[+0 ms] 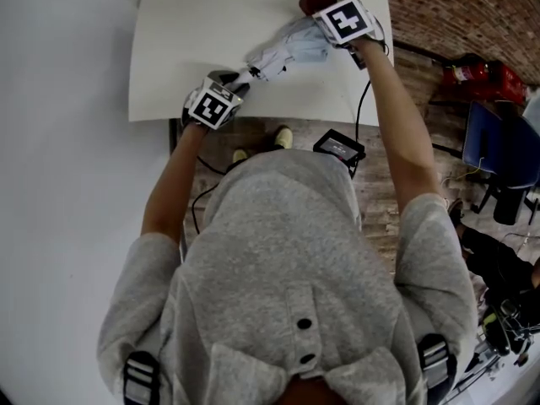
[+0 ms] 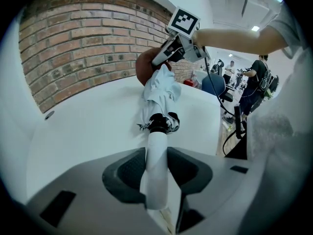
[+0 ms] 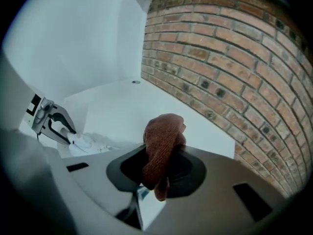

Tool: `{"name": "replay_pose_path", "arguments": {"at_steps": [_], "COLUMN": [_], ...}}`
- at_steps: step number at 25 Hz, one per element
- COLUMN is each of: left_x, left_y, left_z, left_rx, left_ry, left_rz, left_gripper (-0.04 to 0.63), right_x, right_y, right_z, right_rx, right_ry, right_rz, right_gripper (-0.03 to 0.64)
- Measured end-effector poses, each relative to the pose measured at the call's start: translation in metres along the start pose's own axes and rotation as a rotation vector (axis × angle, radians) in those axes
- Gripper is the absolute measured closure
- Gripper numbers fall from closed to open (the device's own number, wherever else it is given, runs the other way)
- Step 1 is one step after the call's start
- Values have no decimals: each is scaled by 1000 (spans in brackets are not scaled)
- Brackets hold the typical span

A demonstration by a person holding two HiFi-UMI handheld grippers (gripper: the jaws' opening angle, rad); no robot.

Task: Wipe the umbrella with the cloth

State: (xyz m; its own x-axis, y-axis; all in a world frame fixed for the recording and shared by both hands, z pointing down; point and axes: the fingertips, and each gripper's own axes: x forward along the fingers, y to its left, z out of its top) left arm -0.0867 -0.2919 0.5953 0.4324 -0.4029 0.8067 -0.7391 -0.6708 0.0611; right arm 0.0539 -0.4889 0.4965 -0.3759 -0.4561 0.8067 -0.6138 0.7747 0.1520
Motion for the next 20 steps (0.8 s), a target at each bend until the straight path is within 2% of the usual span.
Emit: {"name": "replay_pose_path", "arguments": {"at_steps": [3, 13, 17, 20], "left_x": [-1, -2, 0, -3], "left_y": [-1, 2, 0, -1], "left_z": [-1, -4, -2, -2], "left_rx": [-2, -9, -4, -4], "left_ry": [0, -5, -13, -13], "left_rz": [2, 3, 2, -3], "left_gripper": [446, 446, 446, 446], "right_x": [9, 21, 28, 30], "right_y": [26, 79, 102, 125], "right_z": [1, -3, -4, 4], "right_rx": [-28, -97, -125, -94], "right_ry": [33, 182, 195, 182], "right_rz": [59, 134, 192, 269], "right_gripper": [532, 532, 532, 532]}}
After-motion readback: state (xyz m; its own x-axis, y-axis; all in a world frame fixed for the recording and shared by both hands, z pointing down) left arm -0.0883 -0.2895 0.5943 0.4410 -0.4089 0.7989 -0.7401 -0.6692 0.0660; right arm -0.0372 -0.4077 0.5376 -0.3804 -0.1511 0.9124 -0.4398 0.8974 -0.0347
